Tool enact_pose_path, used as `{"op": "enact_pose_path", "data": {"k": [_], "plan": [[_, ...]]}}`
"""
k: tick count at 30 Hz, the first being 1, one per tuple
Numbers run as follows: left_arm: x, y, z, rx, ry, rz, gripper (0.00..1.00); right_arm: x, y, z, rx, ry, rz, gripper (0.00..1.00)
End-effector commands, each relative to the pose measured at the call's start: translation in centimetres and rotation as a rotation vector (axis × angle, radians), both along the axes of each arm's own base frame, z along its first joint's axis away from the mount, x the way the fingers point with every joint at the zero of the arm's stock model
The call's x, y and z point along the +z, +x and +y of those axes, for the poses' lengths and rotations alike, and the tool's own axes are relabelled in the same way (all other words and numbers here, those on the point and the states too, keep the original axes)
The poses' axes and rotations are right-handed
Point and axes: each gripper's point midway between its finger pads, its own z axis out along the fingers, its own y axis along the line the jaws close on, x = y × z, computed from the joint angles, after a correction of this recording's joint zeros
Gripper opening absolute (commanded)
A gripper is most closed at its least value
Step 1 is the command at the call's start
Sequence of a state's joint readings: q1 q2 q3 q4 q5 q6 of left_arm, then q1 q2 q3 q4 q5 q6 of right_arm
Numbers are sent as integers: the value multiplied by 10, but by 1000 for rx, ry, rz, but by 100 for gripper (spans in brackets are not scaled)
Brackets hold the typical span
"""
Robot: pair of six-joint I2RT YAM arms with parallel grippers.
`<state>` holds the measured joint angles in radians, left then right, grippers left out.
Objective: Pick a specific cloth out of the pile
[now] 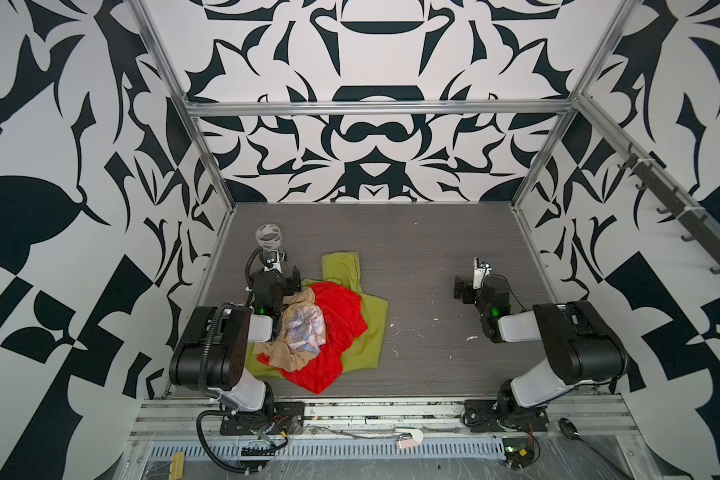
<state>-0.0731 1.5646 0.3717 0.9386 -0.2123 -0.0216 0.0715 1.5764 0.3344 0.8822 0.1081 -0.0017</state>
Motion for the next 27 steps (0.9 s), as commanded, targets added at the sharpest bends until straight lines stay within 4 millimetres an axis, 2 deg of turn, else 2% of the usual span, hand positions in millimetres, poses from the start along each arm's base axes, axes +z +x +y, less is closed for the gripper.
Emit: {"op": "enact_pose_path", "data": {"k": [1,27], "plan": [[-2,-3,-1,-5,-4,-2,99,21,11,-1,-13,5,-65,99],[-2,-3,-1,-6,-3,-2,99,22,11,0,-7,3,-65,99]]}}
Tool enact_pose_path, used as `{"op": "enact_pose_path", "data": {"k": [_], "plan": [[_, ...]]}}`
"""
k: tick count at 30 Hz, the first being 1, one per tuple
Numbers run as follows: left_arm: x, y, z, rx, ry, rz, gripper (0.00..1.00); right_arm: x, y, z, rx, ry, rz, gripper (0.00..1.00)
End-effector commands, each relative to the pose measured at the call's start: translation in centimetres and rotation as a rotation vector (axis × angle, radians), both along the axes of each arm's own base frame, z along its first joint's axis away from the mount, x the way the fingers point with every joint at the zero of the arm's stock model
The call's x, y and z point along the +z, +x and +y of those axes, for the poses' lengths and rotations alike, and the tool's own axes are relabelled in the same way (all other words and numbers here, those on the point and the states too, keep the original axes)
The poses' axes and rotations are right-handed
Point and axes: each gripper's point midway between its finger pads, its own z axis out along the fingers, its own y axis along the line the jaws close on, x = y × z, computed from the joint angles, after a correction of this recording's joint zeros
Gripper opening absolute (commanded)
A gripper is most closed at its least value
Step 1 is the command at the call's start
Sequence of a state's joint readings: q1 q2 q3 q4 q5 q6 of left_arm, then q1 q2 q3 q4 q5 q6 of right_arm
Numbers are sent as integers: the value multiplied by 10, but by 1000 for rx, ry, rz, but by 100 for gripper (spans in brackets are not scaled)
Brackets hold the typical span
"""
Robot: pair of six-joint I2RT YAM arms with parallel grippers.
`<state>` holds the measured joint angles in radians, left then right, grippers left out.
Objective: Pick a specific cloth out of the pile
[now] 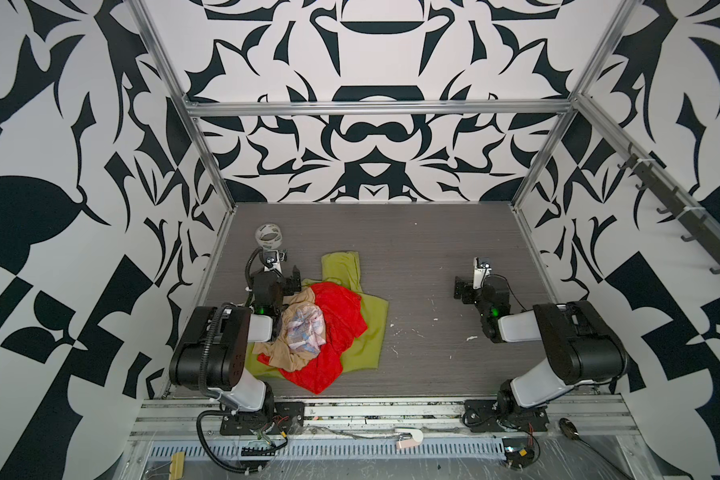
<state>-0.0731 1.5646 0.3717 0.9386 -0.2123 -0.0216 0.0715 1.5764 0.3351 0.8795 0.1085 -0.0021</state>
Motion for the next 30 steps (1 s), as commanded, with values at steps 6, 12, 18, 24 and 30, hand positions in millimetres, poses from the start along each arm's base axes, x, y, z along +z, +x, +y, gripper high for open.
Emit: {"op": "enact_pose_path", "data": {"k": [6,12,18,24,30], "plan": [[-1,-2,-1,-8,0,-1,99,31,12,-1,-11,3,-84,99],[11,-6,-2,-10,2,-20,99,57,16,-7,-62,-10,-28,100],[49,-13,10,71,-19,-9,99,102,8,2,-80,-41,-100,99],[82,-25,30,243,-75,123,99,140,0,54,85,82,-70,99],[99,-35,26,282,-186,233,99,150,-20,119,254,220,16,99]]}}
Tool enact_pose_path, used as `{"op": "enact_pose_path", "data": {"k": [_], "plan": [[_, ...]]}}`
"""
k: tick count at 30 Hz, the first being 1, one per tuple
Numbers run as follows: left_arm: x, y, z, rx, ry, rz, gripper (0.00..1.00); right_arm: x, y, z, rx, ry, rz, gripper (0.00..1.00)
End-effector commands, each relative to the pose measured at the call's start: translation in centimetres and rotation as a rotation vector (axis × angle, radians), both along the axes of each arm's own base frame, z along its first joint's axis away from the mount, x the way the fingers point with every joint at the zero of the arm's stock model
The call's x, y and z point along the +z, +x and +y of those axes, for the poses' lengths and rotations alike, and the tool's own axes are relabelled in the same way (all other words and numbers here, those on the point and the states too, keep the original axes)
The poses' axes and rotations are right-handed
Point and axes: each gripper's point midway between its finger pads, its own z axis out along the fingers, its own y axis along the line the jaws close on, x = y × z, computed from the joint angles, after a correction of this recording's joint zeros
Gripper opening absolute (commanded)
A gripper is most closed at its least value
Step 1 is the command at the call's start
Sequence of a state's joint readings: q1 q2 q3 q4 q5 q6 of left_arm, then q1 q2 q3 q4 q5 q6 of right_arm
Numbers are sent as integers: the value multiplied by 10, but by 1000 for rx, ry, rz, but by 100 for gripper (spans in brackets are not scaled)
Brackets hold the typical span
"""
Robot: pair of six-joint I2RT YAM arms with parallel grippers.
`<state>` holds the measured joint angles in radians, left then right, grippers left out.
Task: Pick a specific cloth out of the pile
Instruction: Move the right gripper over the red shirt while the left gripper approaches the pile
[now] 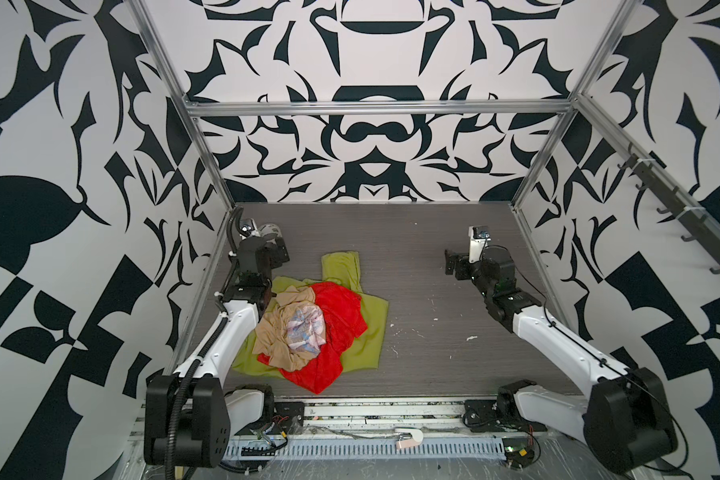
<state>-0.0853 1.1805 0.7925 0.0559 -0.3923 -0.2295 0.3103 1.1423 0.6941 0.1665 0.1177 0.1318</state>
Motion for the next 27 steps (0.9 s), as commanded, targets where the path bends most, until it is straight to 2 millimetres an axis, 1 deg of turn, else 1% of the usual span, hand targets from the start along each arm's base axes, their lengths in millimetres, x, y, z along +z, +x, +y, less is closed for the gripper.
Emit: {"op": "enact_pose_path", "data": {"k": [1,3,7,10,13,15,18,21,24,27], "plan": [[-32,-31,-10,11,-151,173,99,-8,-20,47,136,88,105,99],[-30,-37,-27,-51,-232,162,99,-16,-32,79,226,90,131,99],[-41,-51,-54,-119,-279,197,99,-35,-62,143,437,80,145,99],[-50,-65,-72,-169,-334,235,99,-50,-87,182,573,50,138,99],[-56,-79,-90,-234,-376,261,99,-65,-107,212,684,11,122,96],[-66,-88,-97,-260,-373,285,100,-78,-115,226,728,-19,119,95],[-76,-99,-100,-268,-396,321,100,-90,-127,247,806,-48,91,95],[-77,-107,-105,-286,-432,339,99,-93,-140,265,929,-63,10,94],[-78,-115,-107,-294,-453,371,100,-92,-146,270,1001,-93,-38,95],[-82,-123,-106,-292,-456,399,99,-92,-150,275,1047,-98,-50,94]]}}
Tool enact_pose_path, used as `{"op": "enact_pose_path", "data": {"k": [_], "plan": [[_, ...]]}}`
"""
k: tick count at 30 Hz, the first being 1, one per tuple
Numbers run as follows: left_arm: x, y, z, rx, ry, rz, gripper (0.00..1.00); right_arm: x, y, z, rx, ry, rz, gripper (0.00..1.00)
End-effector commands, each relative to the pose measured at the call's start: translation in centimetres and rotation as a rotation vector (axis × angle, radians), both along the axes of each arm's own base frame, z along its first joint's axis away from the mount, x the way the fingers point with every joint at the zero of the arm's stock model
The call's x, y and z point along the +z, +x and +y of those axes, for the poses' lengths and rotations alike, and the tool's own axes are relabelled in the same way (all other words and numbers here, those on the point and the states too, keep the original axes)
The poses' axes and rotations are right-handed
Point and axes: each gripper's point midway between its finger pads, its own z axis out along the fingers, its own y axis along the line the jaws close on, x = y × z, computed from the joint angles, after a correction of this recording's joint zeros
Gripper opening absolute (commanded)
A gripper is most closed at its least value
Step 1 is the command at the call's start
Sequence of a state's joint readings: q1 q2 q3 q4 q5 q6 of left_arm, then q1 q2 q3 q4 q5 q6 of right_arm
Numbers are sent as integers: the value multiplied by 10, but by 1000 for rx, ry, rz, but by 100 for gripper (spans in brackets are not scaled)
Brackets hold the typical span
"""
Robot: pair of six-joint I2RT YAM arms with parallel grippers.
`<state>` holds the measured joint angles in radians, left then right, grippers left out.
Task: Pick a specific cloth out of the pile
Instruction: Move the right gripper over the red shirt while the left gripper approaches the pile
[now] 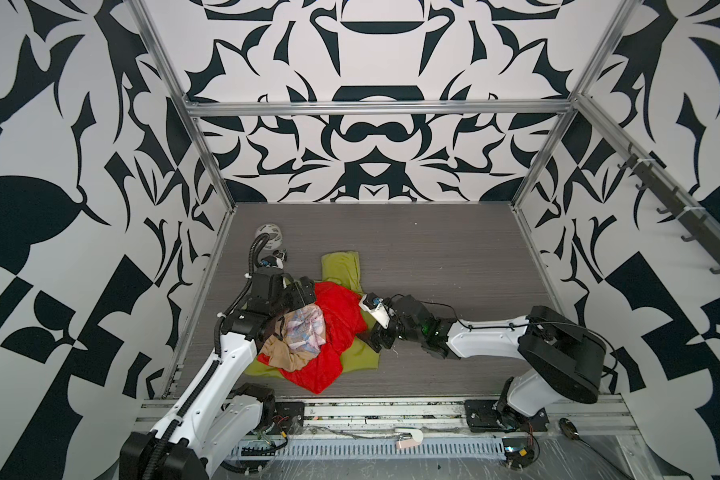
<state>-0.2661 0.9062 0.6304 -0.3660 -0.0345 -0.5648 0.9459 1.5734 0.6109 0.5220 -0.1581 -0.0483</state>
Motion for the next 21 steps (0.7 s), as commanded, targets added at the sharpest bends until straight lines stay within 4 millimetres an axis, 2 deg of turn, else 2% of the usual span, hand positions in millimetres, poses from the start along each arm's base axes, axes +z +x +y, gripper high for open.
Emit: {"op": "enact_pose_path", "data": {"k": [1,8,12,21], "plan": [[-8,-17,-1,-7,-22,67,99,34,-3,20,109,103,-116,94],[-13,-23,1,-10,-14,58,99,31,-11,35,147,128,-124,90],[-18,-26,9,17,18,69,99,27,-12,39,163,133,-128,87],[-20,-25,8,-13,53,117,99,30,-18,54,200,181,-111,81]]}}
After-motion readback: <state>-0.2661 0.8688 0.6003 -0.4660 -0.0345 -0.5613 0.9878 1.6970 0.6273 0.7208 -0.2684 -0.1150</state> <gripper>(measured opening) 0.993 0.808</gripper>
